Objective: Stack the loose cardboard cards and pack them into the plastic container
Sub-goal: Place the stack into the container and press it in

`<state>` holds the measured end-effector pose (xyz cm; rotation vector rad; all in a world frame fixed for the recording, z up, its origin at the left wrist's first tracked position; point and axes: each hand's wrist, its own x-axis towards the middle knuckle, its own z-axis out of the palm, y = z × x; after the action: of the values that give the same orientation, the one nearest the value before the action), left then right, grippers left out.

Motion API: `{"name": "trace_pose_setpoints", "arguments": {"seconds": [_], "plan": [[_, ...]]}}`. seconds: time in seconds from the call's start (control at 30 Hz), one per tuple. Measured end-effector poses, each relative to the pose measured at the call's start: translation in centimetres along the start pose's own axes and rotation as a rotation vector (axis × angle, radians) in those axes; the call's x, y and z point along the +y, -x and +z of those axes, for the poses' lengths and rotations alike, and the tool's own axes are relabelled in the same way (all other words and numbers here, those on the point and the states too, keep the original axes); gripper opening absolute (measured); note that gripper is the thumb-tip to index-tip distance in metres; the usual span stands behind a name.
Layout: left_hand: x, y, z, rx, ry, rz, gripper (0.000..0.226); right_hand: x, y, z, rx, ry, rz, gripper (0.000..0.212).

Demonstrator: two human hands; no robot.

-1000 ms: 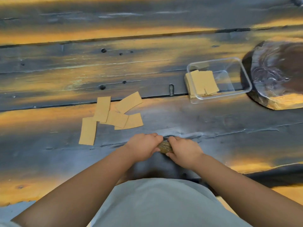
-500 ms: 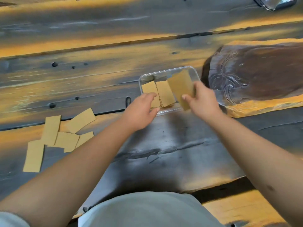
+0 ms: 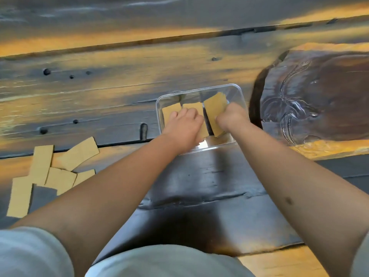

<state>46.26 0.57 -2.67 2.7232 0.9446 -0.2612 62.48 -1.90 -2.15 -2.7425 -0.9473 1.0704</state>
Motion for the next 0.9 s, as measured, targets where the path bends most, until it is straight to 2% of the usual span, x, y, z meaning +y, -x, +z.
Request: {"name": "trace_pose_setpoints", "arguments": {"seconds": [0.1,0.2,0.4,0.57,0.77,0.9], "plan": [[-0.1,-0.9,0.3,-0.020,-0.116,-0.005,0.071,0.0,-0.7,1.2,-0.008,-0.044,0.046,0.029],[-0.3,-1.1,0.8,-0.044,-0.148,-0.025,0.078,0.3,-1.3,1.9,-0.022,-0.098,0.075,0.036],[-0.6,-0.9,1.6,-0.069,-0.193,-0.011,0.078,0.5,-1.5,2.2,-0.072,-0.018,0.030,0.046],[-0.2,-0.9,1.8,-0.062,-0.205,-0.041,0.075,0.6,-0.7,2.2,0.006,0.082,-0.077,0.065],[-0.4,-0.6,1.6,-0.050,-0.163,-0.040,0.086,1.0,-0.7,2.0,-0.005,0.015,-0.090,0.053],[-0.6,0.0,0.9,-0.064,-0.120,-0.117,0.091,0.7,-1.0,1.8,-0.014,0.013,-0.097,0.047]]}}
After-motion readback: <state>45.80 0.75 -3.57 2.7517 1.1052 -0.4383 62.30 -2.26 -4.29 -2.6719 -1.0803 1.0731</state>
